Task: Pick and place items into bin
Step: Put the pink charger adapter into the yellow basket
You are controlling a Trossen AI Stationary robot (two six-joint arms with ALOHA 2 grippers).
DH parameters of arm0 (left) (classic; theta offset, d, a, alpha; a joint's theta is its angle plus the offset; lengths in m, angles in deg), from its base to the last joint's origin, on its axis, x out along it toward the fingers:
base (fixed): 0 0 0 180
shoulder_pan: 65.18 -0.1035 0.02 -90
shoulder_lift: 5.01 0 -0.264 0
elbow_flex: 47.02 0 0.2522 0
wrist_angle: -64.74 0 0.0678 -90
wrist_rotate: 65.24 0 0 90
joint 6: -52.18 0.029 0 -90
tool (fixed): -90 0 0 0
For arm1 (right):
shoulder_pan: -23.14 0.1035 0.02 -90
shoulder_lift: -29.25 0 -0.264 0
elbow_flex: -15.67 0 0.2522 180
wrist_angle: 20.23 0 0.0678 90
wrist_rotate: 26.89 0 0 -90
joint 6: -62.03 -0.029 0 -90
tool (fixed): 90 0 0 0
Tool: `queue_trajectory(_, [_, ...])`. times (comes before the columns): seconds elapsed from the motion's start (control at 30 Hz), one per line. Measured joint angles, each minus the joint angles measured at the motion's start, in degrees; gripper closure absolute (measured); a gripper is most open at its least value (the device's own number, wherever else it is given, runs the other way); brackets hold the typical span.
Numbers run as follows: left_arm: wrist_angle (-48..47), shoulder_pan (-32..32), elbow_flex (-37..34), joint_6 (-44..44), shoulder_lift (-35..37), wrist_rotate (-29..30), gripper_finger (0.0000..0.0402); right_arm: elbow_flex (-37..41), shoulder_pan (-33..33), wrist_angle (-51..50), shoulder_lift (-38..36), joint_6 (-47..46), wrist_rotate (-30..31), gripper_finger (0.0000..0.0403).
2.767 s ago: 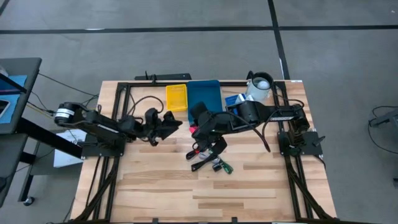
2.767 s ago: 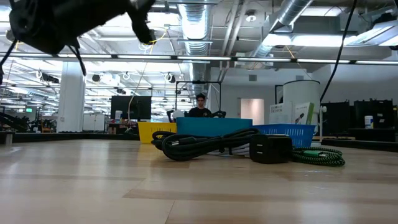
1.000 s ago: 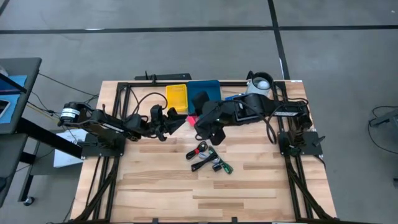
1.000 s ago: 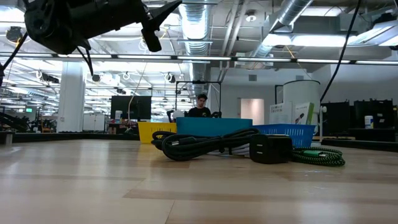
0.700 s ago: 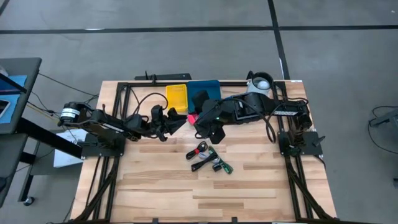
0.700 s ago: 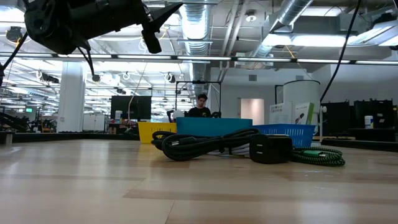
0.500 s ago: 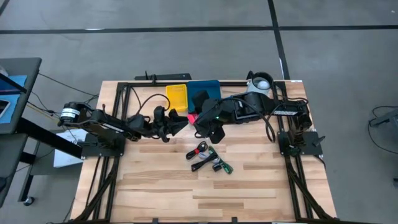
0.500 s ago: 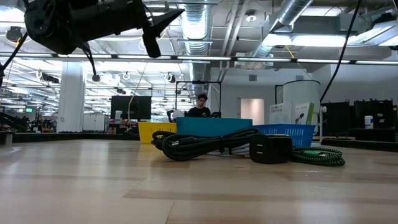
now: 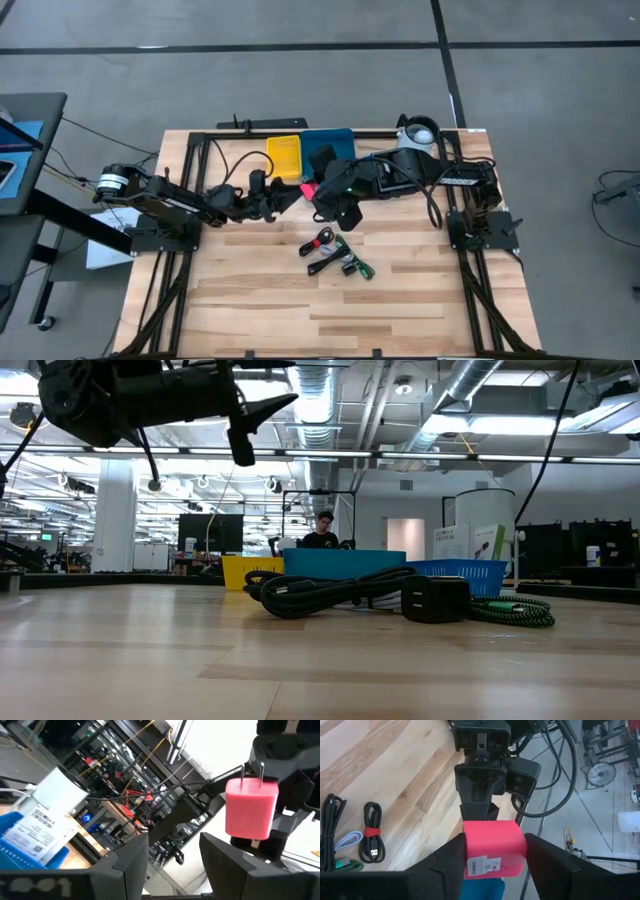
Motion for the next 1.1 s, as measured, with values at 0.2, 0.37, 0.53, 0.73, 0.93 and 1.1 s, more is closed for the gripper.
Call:
queue_trajectory(0.2, [0.6, 0.0, 0.1, 0.8, 0.0, -0.6, 0.0234, 0.0, 0.0, -0.5, 0.0, 0.0, 0.0, 0.0245])
queue_trajectory(0.37, [1.5, 0.0, 2.6, 2.9, 0.0, -7.8, 0.0234, 0.0, 0.0, -0.6, 0.0, 0.0, 0.0, 0.0221])
queue_trajectory(0.53, [1.4, 0.0, 5.2, 3.1, 0.0, -13.3, 0.0234, 0.0, 0.0, -0.6, 0.0, -0.7, 0.0, 0.0214])
queue_trajectory(0.73, [1.0, 0.0, 5.9, 2.8, 0.0, -14.2, 0.0234, 0.0, 0.0, -1.0, 0.0, -0.7, -0.1, 0.0245])
queue_trajectory(0.93, [0.9, 0.0, 5.9, 2.8, 0.0, -13.8, 0.0234, 0.0, 0.0, -1.0, 0.0, -0.7, -0.5, 0.0222])
queue_trajectory(1.1, [-0.4, 0.0, 6.0, 3.2, 0.0, -12.5, 0.0234, 0.0, 0.1, -1.0, 0.1, -1.1, -0.7, 0.0214])
